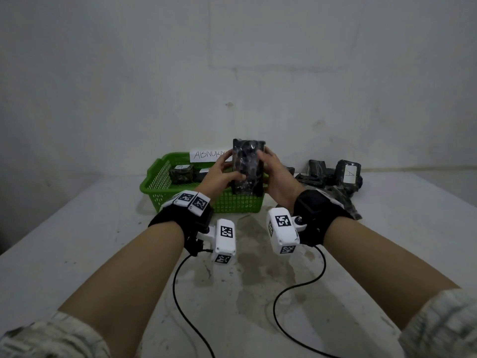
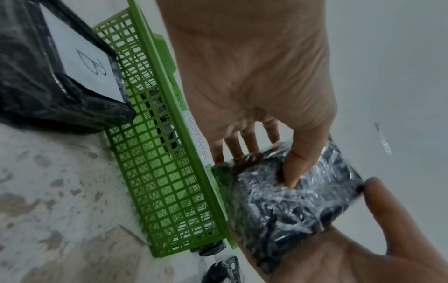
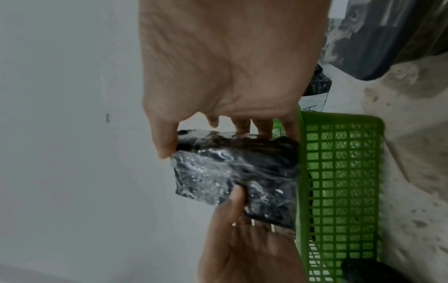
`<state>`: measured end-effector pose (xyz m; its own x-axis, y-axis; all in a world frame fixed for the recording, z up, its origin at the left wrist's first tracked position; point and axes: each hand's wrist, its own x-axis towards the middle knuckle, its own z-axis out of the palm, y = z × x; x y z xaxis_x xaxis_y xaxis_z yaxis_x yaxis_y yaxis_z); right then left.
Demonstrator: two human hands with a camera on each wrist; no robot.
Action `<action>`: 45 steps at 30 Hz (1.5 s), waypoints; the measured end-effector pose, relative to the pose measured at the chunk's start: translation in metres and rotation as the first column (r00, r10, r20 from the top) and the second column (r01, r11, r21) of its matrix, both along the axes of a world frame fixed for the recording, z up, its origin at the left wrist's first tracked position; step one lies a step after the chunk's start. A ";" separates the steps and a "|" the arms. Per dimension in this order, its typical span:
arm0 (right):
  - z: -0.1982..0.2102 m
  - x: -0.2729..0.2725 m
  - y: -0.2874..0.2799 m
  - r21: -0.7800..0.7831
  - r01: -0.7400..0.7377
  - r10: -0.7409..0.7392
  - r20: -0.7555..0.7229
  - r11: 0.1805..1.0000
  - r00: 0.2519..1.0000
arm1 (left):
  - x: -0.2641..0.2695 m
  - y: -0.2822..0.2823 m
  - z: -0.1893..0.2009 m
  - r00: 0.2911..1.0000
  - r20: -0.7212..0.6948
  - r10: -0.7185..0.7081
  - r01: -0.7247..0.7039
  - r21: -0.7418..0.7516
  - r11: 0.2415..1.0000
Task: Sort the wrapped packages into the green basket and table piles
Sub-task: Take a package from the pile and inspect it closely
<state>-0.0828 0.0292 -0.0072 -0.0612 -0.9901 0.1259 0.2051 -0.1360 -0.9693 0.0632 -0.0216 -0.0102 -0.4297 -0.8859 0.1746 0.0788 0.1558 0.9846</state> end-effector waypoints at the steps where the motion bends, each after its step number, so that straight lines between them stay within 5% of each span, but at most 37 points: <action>1: 0.003 -0.001 0.002 0.013 0.011 -0.011 -0.032 1.000 0.999 | 0.000 0.000 0.000 1.000 -0.008 -0.009 0.009 0.010 1.000; 5: 0.011 -0.007 0.005 0.001 0.017 -0.017 -0.136 1.000 0.991 | 0.002 0.002 0.006 0.999 0.010 -0.038 0.038 -0.010 0.999; 9: 0.019 -0.008 0.007 -0.059 0.067 -0.072 -0.091 0.996 0.993 | 0.002 0.005 0.012 0.994 0.092 -0.055 0.058 -0.034 0.998; 15: 0.022 -0.004 0.005 -0.174 0.025 -0.032 -0.036 0.984 0.999 | 0.000 0.015 0.029 0.987 -0.127 -0.095 0.116 0.174 0.978; 21: 0.025 0.000 0.009 -0.089 -0.116 0.103 -0.131 0.989 0.986 | -0.004 0.015 0.031 0.983 -0.179 -0.045 0.062 0.090 0.994; 27: 0.024 0.005 0.007 -0.178 0.133 -0.178 -0.269 0.975 0.947 | -0.005 0.020 0.032 0.988 -0.144 -0.051 0.057 0.032 0.998; 39: 0.021 0.008 0.006 -0.150 0.107 -0.150 -0.319 0.983 0.936 | 0.003 0.013 0.035 1.000 -0.007 0.012 -0.012 -0.072 0.997; 45: 0.028 0.011 0.003 -0.031 0.184 -0.186 -0.076 0.982 0.980 | -0.001 0.012 0.032 0.993 0.008 0.115 -0.111 -0.179 0.978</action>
<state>-0.0721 0.0323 0.0209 -0.2323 -0.9592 0.1611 0.0973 -0.1878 -0.9774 0.0624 -0.0093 0.0220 -0.3329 -0.8845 0.3269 0.0335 0.3354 0.9415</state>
